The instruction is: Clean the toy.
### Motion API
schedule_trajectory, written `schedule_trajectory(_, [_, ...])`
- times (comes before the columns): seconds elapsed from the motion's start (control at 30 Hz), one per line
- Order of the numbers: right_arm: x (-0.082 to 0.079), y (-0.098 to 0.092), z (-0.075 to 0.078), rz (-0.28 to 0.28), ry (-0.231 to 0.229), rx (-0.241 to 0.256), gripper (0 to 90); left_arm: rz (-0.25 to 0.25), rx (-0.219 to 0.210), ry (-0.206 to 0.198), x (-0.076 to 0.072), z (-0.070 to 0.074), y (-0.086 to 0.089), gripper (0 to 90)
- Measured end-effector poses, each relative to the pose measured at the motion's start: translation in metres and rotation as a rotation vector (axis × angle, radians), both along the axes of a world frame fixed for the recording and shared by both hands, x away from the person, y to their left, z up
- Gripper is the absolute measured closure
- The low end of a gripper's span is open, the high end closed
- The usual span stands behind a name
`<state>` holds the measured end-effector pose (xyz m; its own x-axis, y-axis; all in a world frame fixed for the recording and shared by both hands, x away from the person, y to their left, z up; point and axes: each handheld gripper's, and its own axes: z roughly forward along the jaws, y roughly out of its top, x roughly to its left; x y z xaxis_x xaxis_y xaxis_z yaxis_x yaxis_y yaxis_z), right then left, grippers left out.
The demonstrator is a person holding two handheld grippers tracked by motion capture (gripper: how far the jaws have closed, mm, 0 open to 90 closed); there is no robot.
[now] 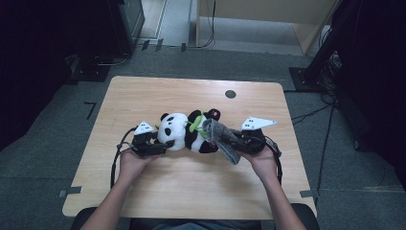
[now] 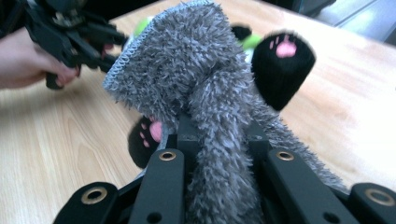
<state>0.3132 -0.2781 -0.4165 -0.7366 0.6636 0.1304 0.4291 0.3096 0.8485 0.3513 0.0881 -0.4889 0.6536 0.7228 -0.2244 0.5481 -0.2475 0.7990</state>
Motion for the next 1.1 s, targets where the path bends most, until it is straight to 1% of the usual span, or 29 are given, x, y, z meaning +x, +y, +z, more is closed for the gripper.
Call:
schedule_trajectory(0.03, [-0.002,0.003,0.008,0.005,-0.017,0.012,76.3,0.001,-0.001,0.001,0.0,0.0,0.0,29.0])
schedule_trajectory(0.07, [-0.002,0.003,0.008,0.005,-0.017,0.012,76.3,0.001,-0.002,0.001,0.0,0.0,0.0,29.0])
schedule_trajectory(0.1, [-0.005,0.007,0.014,0.018,-0.031,0.02,76.3,0.002,0.001,0.0,0.0,0.0,0.0,29.0])
schedule_trajectory(0.17, [-0.008,0.014,0.017,0.046,-0.039,0.029,76.1,0.002,0.0,0.001,0.0,0.0,0.0,29.0])
schedule_trajectory(0.2, [-0.008,0.014,0.017,0.046,-0.039,0.029,76.1,0.002,0.0,0.001,0.0,0.0,0.0,29.0])
schedule_trajectory(0.23, [-0.01,0.021,0.016,0.072,-0.044,0.018,76.1,0.002,0.0,0.001,0.0,0.0,0.0,29.0])
schedule_trajectory(0.27, [-0.01,0.021,0.016,0.072,-0.044,0.018,76.1,0.002,0.0,0.001,0.0,0.0,0.0,29.0])
schedule_trajectory(0.33, [-0.011,0.027,0.011,0.086,-0.036,-0.004,76.1,0.001,0.001,0.001,0.0,0.0,0.0,29.0])
schedule_trajectory(0.37, [-0.01,0.03,0.003,0.084,-0.019,-0.036,76.1,0.0,0.002,0.001,0.0,0.0,0.0,29.0])
schedule_trajectory(0.4, [-0.01,0.03,0.003,0.084,-0.019,-0.036,76.1,0.0,0.002,0.001,0.0,0.0,0.0,29.0])
schedule_trajectory(0.43, [-0.009,0.029,-0.001,0.079,-0.013,-0.051,76.2,-0.003,0.005,-0.001,0.0,0.0,0.0,29.0])
schedule_trajectory(0.5, [-0.007,0.024,-0.006,0.071,-0.001,-0.028,76.2,-0.005,0.002,0.0,0.0,-0.001,0.0,28.9])
schedule_trajectory(0.53, [-0.006,0.019,-0.007,0.04,0.011,-0.035,76.2,-0.006,0.002,0.0,0.0,-0.001,0.001,28.9])
schedule_trajectory(0.6, [-0.006,0.017,-0.008,0.034,0.008,-0.045,76.2,-0.008,0.001,0.0,0.0,-0.001,0.001,28.9])
schedule_trajectory(0.63, [-0.006,0.013,-0.009,0.012,0.012,-0.059,76.3,-0.009,0.002,-0.001,0.0,-0.001,0.001,28.9])
schedule_trajectory(0.73, [-0.005,0.01,-0.009,-0.003,0.019,-0.059,76.3,-0.008,0.0,0.0,0.0,-0.001,0.001,29.0])
schedule_trajectory(0.77, [-0.005,0.007,-0.007,-0.011,0.025,-0.049,76.4,-0.002,-0.008,0.002,0.0,-0.001,0.001,29.2])
schedule_trajectory(0.8, [-0.005,0.007,-0.007,-0.011,0.025,-0.049,76.4,-0.002,-0.008,0.002,0.0,-0.001,0.001,29.6])
schedule_trajectory(0.83, [-0.005,0.008,-0.002,-0.01,0.035,-0.02,76.5,0.004,-0.01,0.004,0.0,0.0,0.0,29.7])
schedule_trajectory(0.87, [-0.005,0.008,-0.002,-0.01,0.035,-0.02,76.5,0.004,-0.01,0.004,0.0,0.0,0.0,29.7])
schedule_trajectory(0.9, [-0.006,0.014,0.006,0.006,0.02,-0.027,76.5,0.008,-0.011,0.008,0.0,0.001,0.0,29.7])
schedule_trajectory(0.93, [-0.006,0.014,0.006,0.006,0.02,-0.027,76.5,0.008,-0.011,0.008,0.0,0.001,0.0,29.7])
schedule_trajectory(0.97, [-0.008,0.021,0.012,0.027,0.009,-0.021,76.5,0.011,-0.011,0.013,-0.001,0.001,0.0,29.6])
schedule_trajectory(1.0, [-0.008,0.021,0.012,0.027,0.009,-0.021,76.5,0.011,-0.011,0.013,-0.001,0.001,0.0,29.6])
schedule_trajectory(1.03, [-0.01,0.03,0.018,0.052,0.003,-0.024,76.5,0.009,-0.006,0.01,-0.001,0.001,-0.001,29.5])
schedule_trajectory(1.07, [-0.01,0.03,0.018,0.052,0.003,-0.024,76.5,0.009,-0.006,0.01,-0.001,0.001,-0.001,29.4])
schedule_trajectory(1.1, [-0.012,0.04,0.022,0.081,-0.007,-0.024,76.4,0.005,-0.003,0.008,-0.001,0.001,0.0,29.2])
